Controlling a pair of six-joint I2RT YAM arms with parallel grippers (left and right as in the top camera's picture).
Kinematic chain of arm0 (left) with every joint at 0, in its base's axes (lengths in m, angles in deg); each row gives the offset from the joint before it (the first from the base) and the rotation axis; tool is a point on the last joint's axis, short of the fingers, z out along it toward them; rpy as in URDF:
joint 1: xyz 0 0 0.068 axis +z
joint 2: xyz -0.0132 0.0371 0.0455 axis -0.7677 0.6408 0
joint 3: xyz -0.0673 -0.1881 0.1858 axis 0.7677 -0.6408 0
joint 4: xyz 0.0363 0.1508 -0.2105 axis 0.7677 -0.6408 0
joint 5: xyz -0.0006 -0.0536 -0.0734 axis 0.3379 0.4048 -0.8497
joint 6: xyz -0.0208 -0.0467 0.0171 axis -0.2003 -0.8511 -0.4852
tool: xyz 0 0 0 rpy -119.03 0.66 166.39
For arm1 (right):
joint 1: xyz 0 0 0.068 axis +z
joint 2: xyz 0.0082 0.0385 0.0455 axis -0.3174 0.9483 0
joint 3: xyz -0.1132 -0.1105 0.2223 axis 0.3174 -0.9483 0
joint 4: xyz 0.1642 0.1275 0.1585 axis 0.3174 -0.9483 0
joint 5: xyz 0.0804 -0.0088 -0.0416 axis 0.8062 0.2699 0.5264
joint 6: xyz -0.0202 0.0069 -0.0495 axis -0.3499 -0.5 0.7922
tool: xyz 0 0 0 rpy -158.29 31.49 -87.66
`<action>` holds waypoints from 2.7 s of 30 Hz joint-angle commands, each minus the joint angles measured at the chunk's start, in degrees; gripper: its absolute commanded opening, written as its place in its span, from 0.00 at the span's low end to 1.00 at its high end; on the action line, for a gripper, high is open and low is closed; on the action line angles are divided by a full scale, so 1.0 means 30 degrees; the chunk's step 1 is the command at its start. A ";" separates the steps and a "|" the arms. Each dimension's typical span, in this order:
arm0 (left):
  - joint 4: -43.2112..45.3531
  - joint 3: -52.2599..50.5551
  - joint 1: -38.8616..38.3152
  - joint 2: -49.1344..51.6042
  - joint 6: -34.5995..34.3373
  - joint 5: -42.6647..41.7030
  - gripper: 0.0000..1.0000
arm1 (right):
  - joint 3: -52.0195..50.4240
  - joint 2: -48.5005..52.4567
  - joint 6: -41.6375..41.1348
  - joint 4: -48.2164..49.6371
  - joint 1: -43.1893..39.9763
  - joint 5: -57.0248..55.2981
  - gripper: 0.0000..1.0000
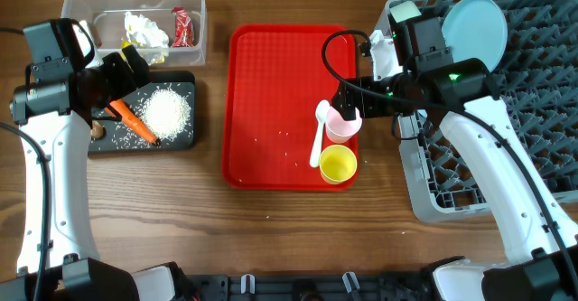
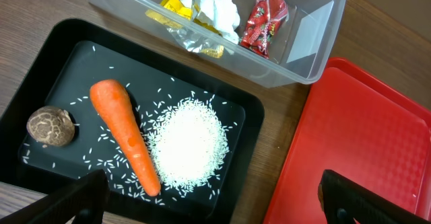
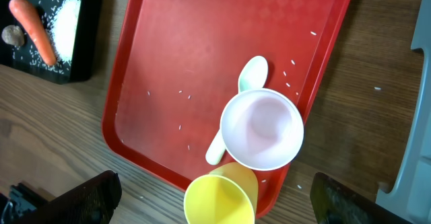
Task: Sort waste into correct bins and load items into the dishwasher rack
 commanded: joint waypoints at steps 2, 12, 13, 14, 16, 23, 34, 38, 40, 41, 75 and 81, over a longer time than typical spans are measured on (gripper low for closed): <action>0.0000 0.0168 0.0109 0.0073 0.0240 0.0044 1.00 | -0.0146 0.0087 0.0393 -0.0197 0.0117 0.0321 0.92; -0.0007 0.0168 0.0109 0.0073 0.0240 0.0044 1.00 | -0.0146 0.0087 0.0452 -0.0124 0.0109 0.0313 0.93; 0.0000 0.0168 0.0109 0.0073 0.0240 0.0044 1.00 | -0.0146 0.0087 0.0452 -0.0124 0.0109 0.0313 0.93; 0.0000 0.0168 0.0109 0.0073 0.0240 0.0044 1.00 | -0.0146 0.0087 0.0459 -0.0124 0.0109 0.0306 0.93; 0.0000 0.0168 0.0109 0.0073 0.0240 0.0044 1.00 | -0.0146 0.0015 0.0459 -0.0153 0.0109 0.0313 0.92; 0.0000 0.0168 0.0109 0.0073 0.0240 0.0044 1.00 | -0.0138 -0.1515 0.0976 -0.0954 0.0109 0.0284 0.89; 0.0000 0.0168 0.0109 0.0073 0.0240 0.0044 1.00 | -0.0146 -0.5938 0.0852 -0.4561 0.0109 -0.1326 0.92; 0.0000 0.0168 0.0109 0.0073 0.0240 0.0044 1.00 | -0.0146 -0.6390 0.0750 -0.5610 0.0109 -0.1260 0.92; 0.0000 0.0168 0.0109 0.0073 0.0240 0.0044 1.00 | -0.0146 -0.6462 0.0750 -0.5625 0.0109 -0.1260 0.92; -0.0007 0.0168 0.0109 0.0073 0.0240 0.0044 1.00 | -0.0146 -0.6492 0.0750 -0.5610 0.0117 -0.1260 0.92; 0.0051 0.0168 0.0109 0.0073 0.0240 0.0044 1.00 | -0.0189 0.0576 -0.2266 -0.1355 0.0117 -0.1122 0.85; 0.0153 0.0168 0.0109 0.0073 0.0233 -0.0182 1.00 | -0.0175 -0.0415 -0.2696 -0.1093 0.0007 -0.2608 0.86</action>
